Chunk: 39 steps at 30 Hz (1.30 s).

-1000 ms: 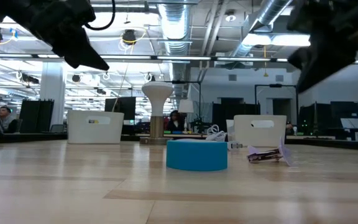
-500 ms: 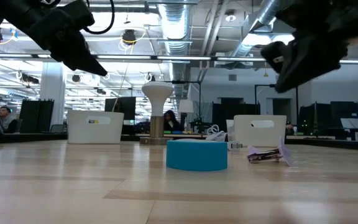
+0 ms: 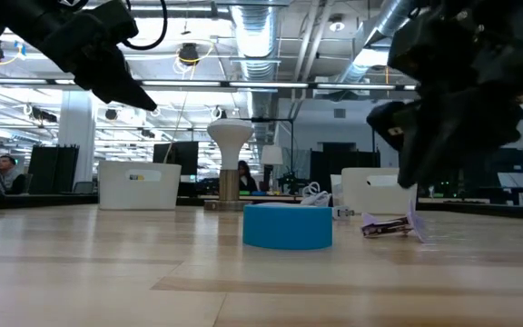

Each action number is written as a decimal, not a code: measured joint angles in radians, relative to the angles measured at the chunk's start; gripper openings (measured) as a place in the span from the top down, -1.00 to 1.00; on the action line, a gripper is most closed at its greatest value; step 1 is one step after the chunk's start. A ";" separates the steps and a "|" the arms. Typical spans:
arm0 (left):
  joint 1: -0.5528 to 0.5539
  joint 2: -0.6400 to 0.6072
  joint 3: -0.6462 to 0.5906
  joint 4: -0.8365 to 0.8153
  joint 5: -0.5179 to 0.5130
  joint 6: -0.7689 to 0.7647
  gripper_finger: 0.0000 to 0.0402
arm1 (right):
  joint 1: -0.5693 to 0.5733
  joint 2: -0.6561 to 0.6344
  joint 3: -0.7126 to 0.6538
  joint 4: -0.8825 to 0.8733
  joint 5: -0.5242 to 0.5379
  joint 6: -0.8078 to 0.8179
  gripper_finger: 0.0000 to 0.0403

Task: Pick and place Stapler, Stapler remover, tape
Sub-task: Put the purple staple remover into the right white bin

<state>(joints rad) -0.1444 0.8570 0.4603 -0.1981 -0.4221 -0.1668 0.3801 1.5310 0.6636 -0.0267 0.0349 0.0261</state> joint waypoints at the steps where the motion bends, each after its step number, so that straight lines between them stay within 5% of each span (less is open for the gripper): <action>1: 0.000 0.000 0.000 0.001 0.000 -0.005 0.99 | 0.000 0.013 0.000 0.007 -0.009 0.001 0.52; 12: 0.000 0.000 0.002 0.005 0.000 -0.033 0.99 | 0.006 0.122 0.000 0.152 -0.051 0.001 0.33; 23: 0.000 0.000 0.002 0.005 0.000 -0.033 0.99 | -0.002 0.094 0.000 0.161 -0.057 -0.010 0.94; 39: 0.000 0.000 0.002 0.004 0.000 -0.033 0.99 | -0.018 0.063 0.002 0.145 -0.061 -0.013 1.00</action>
<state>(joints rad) -0.1444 0.8574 0.4618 -0.1944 -0.4221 -0.1997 0.3624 1.5940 0.6658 0.1184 -0.0264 0.0128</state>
